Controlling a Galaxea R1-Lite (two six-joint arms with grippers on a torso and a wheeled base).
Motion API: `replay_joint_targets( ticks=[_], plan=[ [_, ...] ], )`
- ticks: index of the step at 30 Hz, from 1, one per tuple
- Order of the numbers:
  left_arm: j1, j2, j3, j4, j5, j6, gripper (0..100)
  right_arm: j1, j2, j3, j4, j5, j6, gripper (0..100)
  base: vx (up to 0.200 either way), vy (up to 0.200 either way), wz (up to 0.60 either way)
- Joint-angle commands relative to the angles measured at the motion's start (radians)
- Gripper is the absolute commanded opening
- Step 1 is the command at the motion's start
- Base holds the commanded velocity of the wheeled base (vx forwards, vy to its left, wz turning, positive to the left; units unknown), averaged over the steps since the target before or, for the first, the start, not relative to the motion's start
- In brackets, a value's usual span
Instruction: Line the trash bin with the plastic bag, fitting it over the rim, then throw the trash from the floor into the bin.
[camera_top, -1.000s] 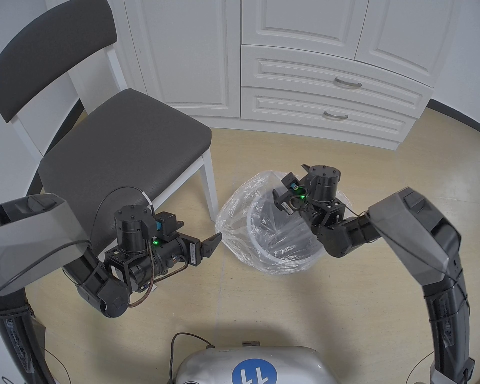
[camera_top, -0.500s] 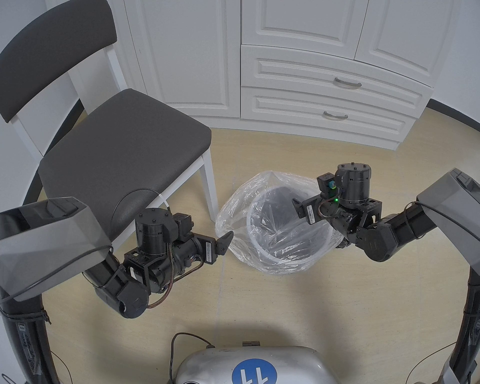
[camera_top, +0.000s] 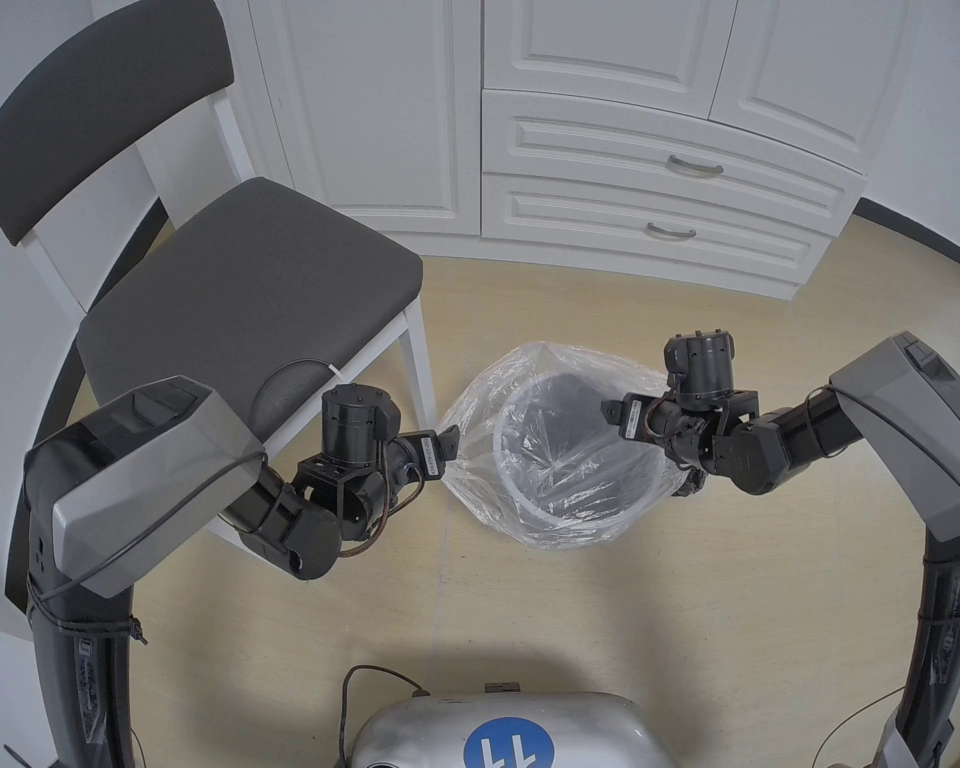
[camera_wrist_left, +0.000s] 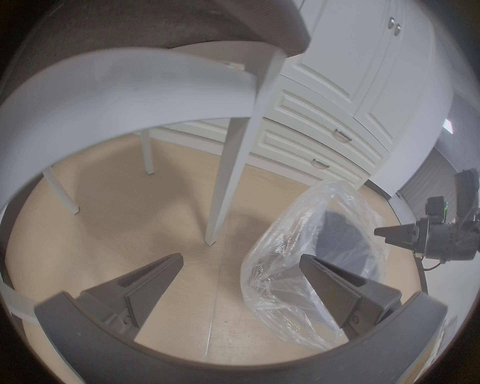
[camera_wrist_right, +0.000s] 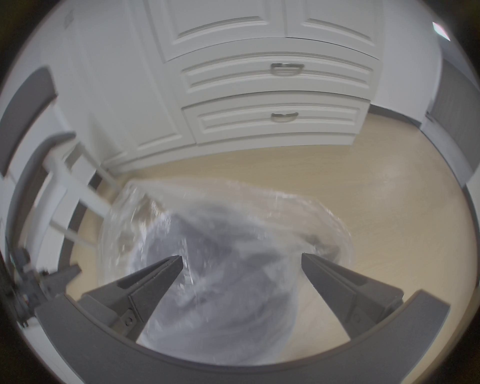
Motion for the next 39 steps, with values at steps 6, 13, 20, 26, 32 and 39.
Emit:
replay_joint_targets(
  ticks=[6,13,20,26,32,39],
  plan=[
    [-0.005,0.028,-0.055,0.030,0.021,-0.075,100,-0.034,0.085,-0.130,0.017,0.023,0.108,100,0.000,0.000,0.00],
    [-0.028,0.022,-0.040,-0.019,0.021,-0.078,100,-0.064,0.120,-0.186,0.016,0.023,0.114,100,0.000,0.000,0.00],
    [-0.063,0.002,-0.003,-0.030,0.014,-0.075,100,-0.067,0.148,-0.228,-0.024,0.023,0.183,100,0.000,0.000,0.00],
    [-0.062,0.051,-0.031,-0.032,0.011,-0.078,100,-0.060,0.175,-0.225,-0.082,0.023,0.183,100,0.000,0.000,0.00],
    [-0.024,0.143,-0.097,-0.079,0.016,-0.078,100,-0.069,0.189,-0.238,-0.081,0.024,0.177,100,0.000,0.000,0.00],
    [-0.007,0.195,-0.179,-0.094,0.024,-0.112,100,-0.095,0.226,-0.294,-0.091,0.023,0.192,100,0.000,0.000,0.00]
  ],
)
